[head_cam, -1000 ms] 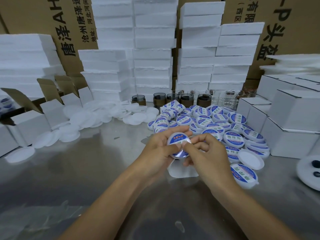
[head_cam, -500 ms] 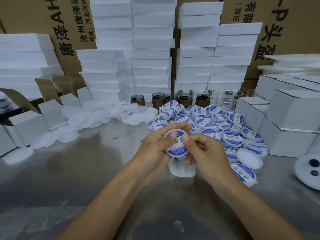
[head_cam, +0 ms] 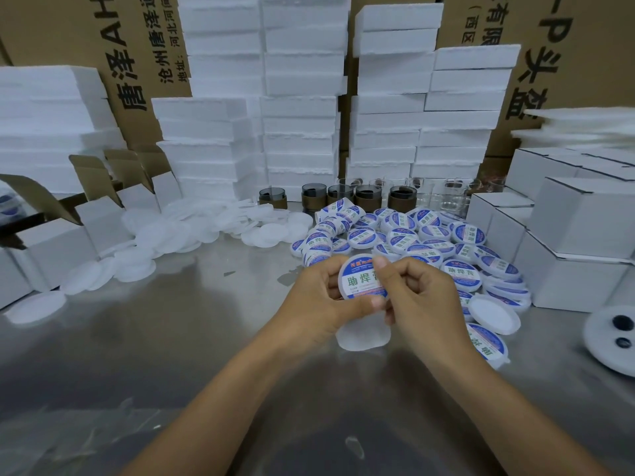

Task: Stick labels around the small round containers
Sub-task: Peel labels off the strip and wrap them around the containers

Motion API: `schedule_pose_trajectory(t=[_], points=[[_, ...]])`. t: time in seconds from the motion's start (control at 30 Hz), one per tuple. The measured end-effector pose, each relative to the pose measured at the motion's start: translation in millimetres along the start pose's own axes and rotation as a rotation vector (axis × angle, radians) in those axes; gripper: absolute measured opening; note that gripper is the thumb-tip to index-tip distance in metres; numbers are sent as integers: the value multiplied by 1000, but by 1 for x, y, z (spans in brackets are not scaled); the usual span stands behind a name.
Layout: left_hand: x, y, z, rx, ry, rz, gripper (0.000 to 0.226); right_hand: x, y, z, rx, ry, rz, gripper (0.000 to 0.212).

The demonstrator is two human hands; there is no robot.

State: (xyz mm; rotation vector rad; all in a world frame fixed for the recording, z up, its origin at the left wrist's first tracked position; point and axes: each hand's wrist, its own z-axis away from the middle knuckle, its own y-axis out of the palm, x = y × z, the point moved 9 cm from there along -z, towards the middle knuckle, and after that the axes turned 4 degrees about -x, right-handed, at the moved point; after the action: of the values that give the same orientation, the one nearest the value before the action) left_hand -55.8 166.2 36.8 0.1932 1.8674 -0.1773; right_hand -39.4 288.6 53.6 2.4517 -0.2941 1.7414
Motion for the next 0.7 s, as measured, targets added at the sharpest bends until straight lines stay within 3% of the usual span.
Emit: schedule_pose_trajectory(t=[0.17, 0.3, 0.47, 0.7], points=[[-6, -7, -1, -55, 38, 58, 30, -1, 5, -1, 44, 3, -117, 10], [-5, -8, -2, -81, 13, 105, 33, 1, 1, -2, 26, -52, -94, 8], [-6, -15, -3, -131, 9, 76, 11, 4, 8, 3, 77, -100, -75, 12], [-12, -17, -2, -156, 22, 106, 26, 5, 13, 4, 138, -142, -34, 14]])
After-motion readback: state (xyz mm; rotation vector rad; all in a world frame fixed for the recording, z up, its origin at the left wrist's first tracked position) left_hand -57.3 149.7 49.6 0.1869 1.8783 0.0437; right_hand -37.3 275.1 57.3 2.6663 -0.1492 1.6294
